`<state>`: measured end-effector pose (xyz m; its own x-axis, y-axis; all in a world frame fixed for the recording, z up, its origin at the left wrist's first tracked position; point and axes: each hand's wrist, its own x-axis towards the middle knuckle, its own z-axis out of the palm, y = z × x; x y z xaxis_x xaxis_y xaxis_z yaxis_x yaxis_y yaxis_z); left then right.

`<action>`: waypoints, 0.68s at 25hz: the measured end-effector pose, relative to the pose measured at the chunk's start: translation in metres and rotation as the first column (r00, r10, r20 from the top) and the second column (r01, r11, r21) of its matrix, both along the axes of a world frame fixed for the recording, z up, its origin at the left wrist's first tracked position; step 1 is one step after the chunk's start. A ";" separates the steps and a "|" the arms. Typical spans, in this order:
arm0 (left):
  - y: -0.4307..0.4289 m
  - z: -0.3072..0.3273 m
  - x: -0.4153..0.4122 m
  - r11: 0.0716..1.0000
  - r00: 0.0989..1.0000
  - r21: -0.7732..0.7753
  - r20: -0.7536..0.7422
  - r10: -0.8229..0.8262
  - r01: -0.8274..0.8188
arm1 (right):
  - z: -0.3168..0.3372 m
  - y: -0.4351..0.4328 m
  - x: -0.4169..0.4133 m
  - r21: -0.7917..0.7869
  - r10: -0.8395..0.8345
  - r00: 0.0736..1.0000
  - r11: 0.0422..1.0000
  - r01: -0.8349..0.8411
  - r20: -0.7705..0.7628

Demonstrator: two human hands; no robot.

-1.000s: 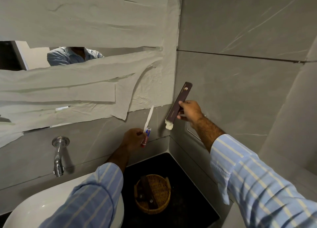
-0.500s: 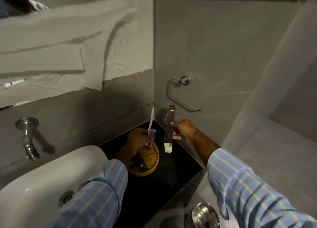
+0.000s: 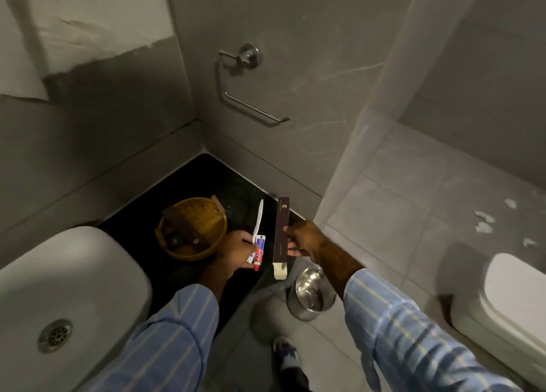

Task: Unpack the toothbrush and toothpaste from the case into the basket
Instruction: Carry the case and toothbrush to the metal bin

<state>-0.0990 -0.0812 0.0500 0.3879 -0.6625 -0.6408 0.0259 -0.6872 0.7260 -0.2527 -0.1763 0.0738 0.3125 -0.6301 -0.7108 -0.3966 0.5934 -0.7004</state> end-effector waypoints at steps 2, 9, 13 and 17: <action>-0.002 -0.013 -0.016 0.998 0.998 0.028 -0.009 -0.054 0.054 | -0.015 0.003 -0.022 -0.018 -0.045 0.997 0.999 0.044 -0.058; -0.022 -0.059 -0.079 0.937 0.938 0.099 0.052 -0.341 0.335 | -0.082 0.023 -0.106 0.016 -0.266 0.938 0.961 0.277 -0.222; -0.037 -0.080 -0.101 0.893 0.896 0.152 0.068 -0.438 0.425 | -0.121 0.021 -0.136 0.069 -0.320 0.911 0.935 0.348 -0.259; -0.051 -0.103 -0.108 0.869 0.879 0.225 0.089 -0.469 0.441 | -0.161 0.002 -0.146 0.159 -0.344 0.900 0.906 0.393 -0.266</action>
